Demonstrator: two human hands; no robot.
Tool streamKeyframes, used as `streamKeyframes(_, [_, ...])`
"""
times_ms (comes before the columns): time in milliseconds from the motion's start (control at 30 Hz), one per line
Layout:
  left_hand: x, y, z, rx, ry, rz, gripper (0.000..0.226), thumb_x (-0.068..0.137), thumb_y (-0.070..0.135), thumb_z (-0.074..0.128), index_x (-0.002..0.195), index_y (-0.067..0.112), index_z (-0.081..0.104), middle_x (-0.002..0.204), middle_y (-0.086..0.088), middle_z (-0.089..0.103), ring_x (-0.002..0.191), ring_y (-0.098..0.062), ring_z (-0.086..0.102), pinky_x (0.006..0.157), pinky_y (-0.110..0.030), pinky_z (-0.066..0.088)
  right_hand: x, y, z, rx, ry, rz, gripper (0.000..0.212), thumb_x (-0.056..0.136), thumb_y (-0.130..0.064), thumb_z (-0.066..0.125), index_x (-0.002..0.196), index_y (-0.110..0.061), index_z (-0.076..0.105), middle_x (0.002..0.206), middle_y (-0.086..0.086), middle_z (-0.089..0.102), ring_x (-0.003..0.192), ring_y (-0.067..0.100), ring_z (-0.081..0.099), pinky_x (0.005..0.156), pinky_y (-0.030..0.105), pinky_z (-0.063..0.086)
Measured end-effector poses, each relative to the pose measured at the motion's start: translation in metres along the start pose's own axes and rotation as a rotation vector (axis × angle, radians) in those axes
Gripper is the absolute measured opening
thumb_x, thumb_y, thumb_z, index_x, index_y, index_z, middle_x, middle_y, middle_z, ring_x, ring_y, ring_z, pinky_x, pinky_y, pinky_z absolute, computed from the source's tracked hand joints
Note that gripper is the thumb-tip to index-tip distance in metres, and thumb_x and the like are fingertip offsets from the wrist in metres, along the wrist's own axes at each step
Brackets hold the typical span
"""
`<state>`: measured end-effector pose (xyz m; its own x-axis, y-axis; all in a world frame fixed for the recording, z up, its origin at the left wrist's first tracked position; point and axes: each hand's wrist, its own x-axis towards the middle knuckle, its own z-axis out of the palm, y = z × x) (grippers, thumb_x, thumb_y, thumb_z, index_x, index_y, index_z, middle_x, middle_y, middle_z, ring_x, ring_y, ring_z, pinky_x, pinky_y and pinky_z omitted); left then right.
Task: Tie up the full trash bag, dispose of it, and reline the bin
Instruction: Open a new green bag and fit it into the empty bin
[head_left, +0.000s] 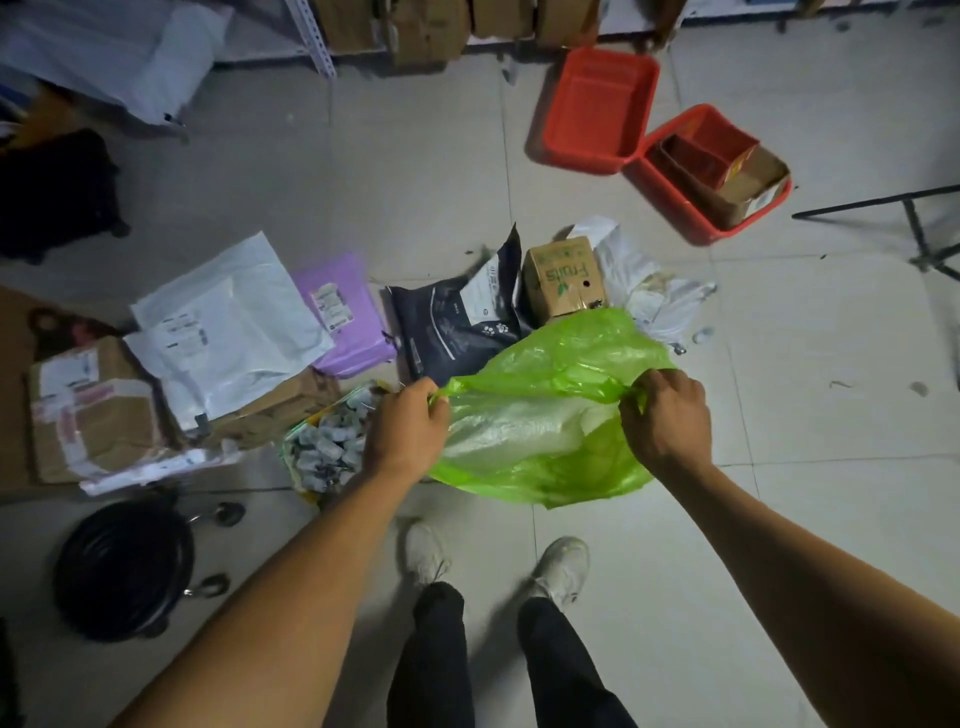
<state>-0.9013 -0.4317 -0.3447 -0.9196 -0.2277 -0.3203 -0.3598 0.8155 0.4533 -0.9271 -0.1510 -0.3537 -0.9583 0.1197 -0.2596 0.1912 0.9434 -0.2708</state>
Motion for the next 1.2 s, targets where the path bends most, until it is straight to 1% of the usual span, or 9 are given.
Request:
streamKeyframes(167, [0.039, -0.033, 0.041, 0.0, -0.022, -0.02, 0.016, 0.087, 0.026, 0.055, 0.077, 0.013, 0.055, 0.069, -0.02, 0.062, 0.073, -0.042, 0.058, 0.061, -0.044, 0.048, 0.038, 0.003, 0.052, 0.082, -0.024, 0.043, 0.02, 0.086, -0.016, 0.059, 0.096, 0.002, 0.06, 0.094, 0.029, 0.064, 0.086, 0.047, 0.058, 0.072, 0.046, 0.047])
streamKeyframes(367, [0.078, -0.056, 0.084, -0.032, -0.042, -0.012, 0.022, 0.09, 0.028, 0.055, 0.082, 0.008, 0.058, 0.068, -0.018, 0.063, 0.069, -0.041, 0.06, 0.059, -0.045, 0.049, 0.067, -0.007, 0.114, 0.255, -0.138, 0.192, 0.023, 0.095, -0.025, 0.046, 0.108, -0.006, 0.051, 0.095, 0.027, 0.065, 0.088, 0.044, 0.059, 0.068, 0.039, 0.041])
streamKeyframes(500, [0.094, -0.064, 0.106, -0.042, -0.059, 0.012, 0.021, 0.093, 0.026, 0.054, 0.082, 0.009, 0.06, 0.062, -0.012, 0.06, 0.062, -0.035, 0.058, 0.053, -0.036, 0.036, 0.08, -0.015, 0.146, 0.434, -0.184, 0.299, 0.025, 0.094, -0.036, 0.044, 0.11, -0.017, 0.048, 0.09, 0.018, 0.07, 0.084, 0.037, 0.064, 0.074, 0.042, 0.052])
streamKeyframes(633, [0.105, -0.071, 0.123, -0.048, -0.055, 0.044, 0.021, 0.094, 0.024, 0.054, 0.079, 0.011, 0.058, 0.056, -0.004, 0.053, 0.053, -0.027, 0.051, 0.051, -0.032, 0.026, 0.098, -0.016, 0.173, 0.505, -0.209, 0.334, 0.044, 0.09, -0.046, 0.05, 0.129, -0.029, 0.042, 0.077, 0.011, 0.07, 0.079, 0.034, 0.066, 0.078, 0.042, 0.054])
streamKeyframes(733, [0.112, -0.078, 0.131, -0.075, -0.031, 0.034, 0.022, 0.095, 0.024, 0.053, 0.077, 0.012, 0.056, 0.053, 0.001, 0.048, 0.048, -0.021, 0.045, 0.048, -0.035, 0.025, 0.109, -0.012, 0.194, 0.523, -0.303, 0.374, 0.059, 0.085, -0.056, 0.049, 0.136, -0.026, 0.046, 0.105, 0.016, 0.071, 0.097, 0.035, 0.067, 0.09, 0.046, 0.053])
streamKeyframes(867, [0.127, -0.085, 0.137, -0.123, 0.036, 0.001, 0.023, 0.094, 0.024, 0.054, 0.074, 0.013, 0.054, 0.055, -0.003, 0.051, 0.057, -0.035, 0.052, 0.053, -0.042, 0.042, 0.113, -0.015, 0.212, 0.545, -0.346, 0.404, 0.059, 0.091, -0.051, 0.05, 0.134, -0.012, 0.054, 0.13, 0.017, 0.061, 0.117, 0.036, 0.059, 0.101, 0.046, 0.046])
streamKeyframes(1000, [0.143, -0.09, 0.138, -0.172, 0.078, -0.027, 0.032, 0.094, 0.024, 0.052, 0.064, 0.021, 0.041, 0.05, 0.002, 0.04, 0.049, -0.029, 0.039, 0.051, -0.044, 0.042, 0.112, -0.019, 0.219, 0.45, -0.39, 0.332, 0.045, 0.096, -0.039, 0.052, 0.127, -0.007, 0.059, 0.13, 0.018, 0.061, 0.117, 0.035, 0.057, 0.099, 0.039, 0.045])
streamKeyframes(1100, [0.149, -0.089, 0.137, -0.157, 0.094, -0.034, 0.024, 0.093, 0.022, 0.053, 0.069, 0.019, 0.048, 0.049, 0.003, 0.04, 0.051, -0.028, 0.038, 0.053, -0.044, 0.043, 0.111, -0.015, 0.221, 0.4, -0.398, 0.306, 0.046, 0.095, -0.035, 0.053, 0.134, -0.01, 0.054, 0.134, 0.016, 0.059, 0.121, 0.034, 0.054, 0.099, 0.036, 0.043])
streamKeyframes(1200, [0.152, -0.083, 0.137, -0.138, 0.111, -0.026, 0.021, 0.092, 0.022, 0.053, 0.071, 0.016, 0.052, 0.049, 0.002, 0.041, 0.052, -0.031, 0.041, 0.053, -0.044, 0.043, 0.115, -0.011, 0.223, 0.366, -0.375, 0.288, 0.041, 0.096, -0.03, 0.051, 0.131, -0.01, 0.056, 0.129, 0.016, 0.062, 0.117, 0.035, 0.056, 0.093, 0.034, 0.044])
